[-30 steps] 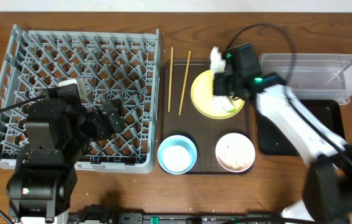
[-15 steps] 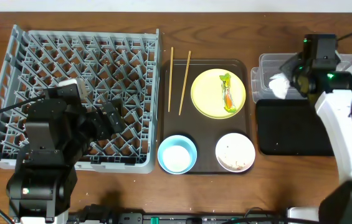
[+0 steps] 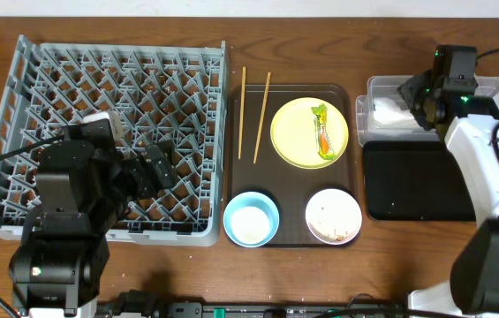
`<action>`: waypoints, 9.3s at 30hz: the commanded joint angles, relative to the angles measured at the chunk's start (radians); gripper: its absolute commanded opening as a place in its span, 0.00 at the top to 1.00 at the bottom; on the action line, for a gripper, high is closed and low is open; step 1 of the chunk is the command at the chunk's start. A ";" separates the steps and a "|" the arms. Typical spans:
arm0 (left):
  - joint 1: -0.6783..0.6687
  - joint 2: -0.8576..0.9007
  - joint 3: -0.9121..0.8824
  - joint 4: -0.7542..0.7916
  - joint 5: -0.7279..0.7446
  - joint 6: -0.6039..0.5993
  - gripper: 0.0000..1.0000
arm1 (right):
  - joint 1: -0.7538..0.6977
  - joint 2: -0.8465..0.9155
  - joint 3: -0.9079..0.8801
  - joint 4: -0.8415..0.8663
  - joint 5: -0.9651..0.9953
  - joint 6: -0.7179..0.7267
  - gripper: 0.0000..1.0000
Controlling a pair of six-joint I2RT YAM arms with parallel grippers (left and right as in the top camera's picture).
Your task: Sort waste into correct bins and load items into the dishwasher
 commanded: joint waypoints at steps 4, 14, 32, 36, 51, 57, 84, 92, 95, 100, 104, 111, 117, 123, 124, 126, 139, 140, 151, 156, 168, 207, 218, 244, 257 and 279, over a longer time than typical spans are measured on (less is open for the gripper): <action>0.002 -0.001 0.022 0.000 0.005 -0.005 0.03 | 0.182 -0.126 0.004 -0.003 -0.191 -0.544 0.55; 0.002 -0.001 0.022 0.000 0.005 -0.005 0.03 | 0.429 0.042 -0.020 -0.164 0.148 -0.548 0.40; 0.002 -0.001 0.022 0.000 0.005 -0.005 0.03 | 0.436 0.308 -0.014 0.013 0.118 -0.492 0.99; 0.002 -0.001 0.022 0.000 0.005 -0.005 0.03 | 0.418 0.151 -0.014 0.005 0.101 -0.459 0.99; 0.002 -0.001 0.022 0.000 0.005 -0.005 0.03 | 0.001 -0.071 -0.017 -0.114 0.157 0.091 0.99; 0.002 -0.001 0.022 0.000 0.005 -0.005 0.03 | -0.055 0.059 -0.017 -0.054 0.078 0.127 0.75; 0.003 -0.002 0.022 -0.085 0.032 0.016 0.03 | 0.496 -0.213 -0.039 -0.525 -0.532 -0.815 0.51; 0.003 -0.002 0.022 -0.082 0.001 0.014 0.03 | 0.794 -0.130 -0.080 -0.524 -0.206 -0.807 0.48; 0.003 -0.002 0.022 -0.084 0.001 0.014 0.03 | 0.853 -0.079 -0.106 -0.456 -0.124 -0.777 0.49; 0.003 -0.002 0.022 -0.089 0.001 0.014 0.03 | 0.888 0.028 -0.116 -0.364 -0.102 -0.758 0.53; 0.003 -0.002 0.022 -0.090 0.001 0.014 0.03 | 0.888 0.080 -0.116 -0.346 -0.106 -0.730 0.84; 0.002 -0.002 0.022 -0.087 0.001 0.014 0.03 | 0.867 -0.002 -0.097 -0.359 -0.105 -0.691 0.99; 0.003 0.006 0.022 -0.035 0.119 -0.021 0.03 | 0.716 -0.172 -0.061 -0.338 -0.132 -0.665 0.99; 0.003 0.080 0.022 0.040 0.470 -0.028 0.03 | 0.420 -0.275 -0.054 -0.200 -0.552 -0.689 0.99; 0.003 0.097 0.022 0.058 0.533 -0.028 0.03 | 0.372 -0.277 -0.054 -0.167 -0.668 -0.701 0.99; 0.003 0.129 0.022 0.101 0.663 -0.028 0.04 | 0.291 -0.275 -0.054 -0.089 -0.940 -0.733 0.99; 0.002 0.256 0.022 0.280 1.181 -0.019 0.06 | 0.299 -0.274 -0.054 0.138 -1.400 -0.755 0.99; 0.000 0.256 0.022 0.294 1.200 -0.019 0.08 | 0.311 -0.274 -0.054 0.149 -1.399 -0.755 0.99; -0.088 0.255 0.022 0.399 1.335 -0.023 0.12 | 0.392 -0.274 -0.054 0.251 -1.338 -0.729 0.99; -0.090 0.254 0.022 0.399 1.335 -0.023 0.13 | 0.406 -0.274 -0.054 0.327 -1.355 -0.674 0.99; -0.090 0.254 0.022 0.399 1.260 -0.024 0.34 | 0.413 -0.274 -0.054 0.341 -1.283 -0.639 0.99; 0.427 0.101 0.022 -0.367 -0.173 -0.104 0.39 | 0.431 -0.282 -0.054 -0.318 -0.559 -0.812 0.12; 0.551 0.215 0.022 -0.331 -0.264 -0.180 0.39 | 0.439 -0.281 -0.054 -0.317 -0.523 -0.808 0.12; 0.547 0.411 0.070 -0.272 0.098 -0.095 0.02 | 0.439 -0.280 -0.055 -0.329 -0.498 -0.728 0.21; 0.153 0.208 0.086 -0.270 0.334 0.251 0.02 | 0.616 -0.193 -0.070 -0.521 -0.085 -0.360 0.39; 0.078 0.202 0.085 -0.268 0.150 0.205 0.02 | 0.732 0.220 -0.104 -0.515 -0.021 -0.238 0.97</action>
